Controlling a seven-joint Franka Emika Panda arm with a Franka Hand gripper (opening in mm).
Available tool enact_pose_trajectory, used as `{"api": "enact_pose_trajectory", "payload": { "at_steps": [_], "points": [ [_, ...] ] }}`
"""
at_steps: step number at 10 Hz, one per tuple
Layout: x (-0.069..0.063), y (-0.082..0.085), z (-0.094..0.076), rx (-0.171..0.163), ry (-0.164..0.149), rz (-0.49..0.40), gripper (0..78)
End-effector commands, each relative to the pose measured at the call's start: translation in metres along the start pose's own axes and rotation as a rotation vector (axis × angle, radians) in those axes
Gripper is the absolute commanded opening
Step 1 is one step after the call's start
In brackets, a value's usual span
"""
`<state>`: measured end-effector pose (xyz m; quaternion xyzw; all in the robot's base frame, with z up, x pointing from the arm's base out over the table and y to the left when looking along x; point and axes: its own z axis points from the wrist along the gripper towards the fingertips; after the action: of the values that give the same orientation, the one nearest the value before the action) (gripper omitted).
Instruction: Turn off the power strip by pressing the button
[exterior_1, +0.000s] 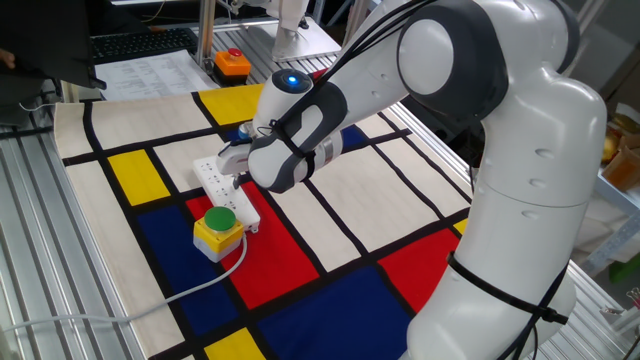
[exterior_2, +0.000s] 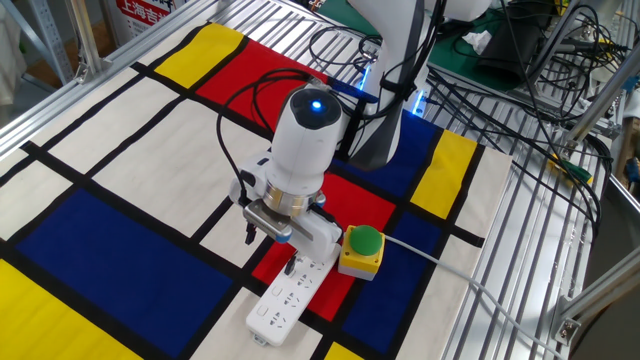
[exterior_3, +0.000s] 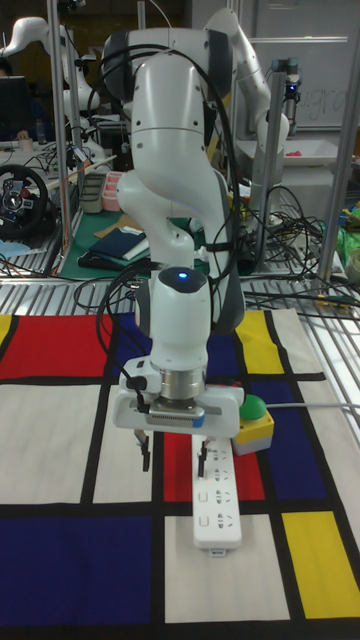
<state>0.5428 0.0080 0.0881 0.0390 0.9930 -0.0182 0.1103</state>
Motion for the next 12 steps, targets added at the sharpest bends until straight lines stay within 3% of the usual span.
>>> {"api": "enact_pose_trajectory", "payload": {
  "at_steps": [1, 12],
  "points": [
    [-0.0009, -0.0004, 0.0004, -0.001, -0.003, -0.001, 77.4],
    [0.0004, -0.0008, 0.0052, -0.005, -0.006, -0.004, 77.4]
  ]
}}
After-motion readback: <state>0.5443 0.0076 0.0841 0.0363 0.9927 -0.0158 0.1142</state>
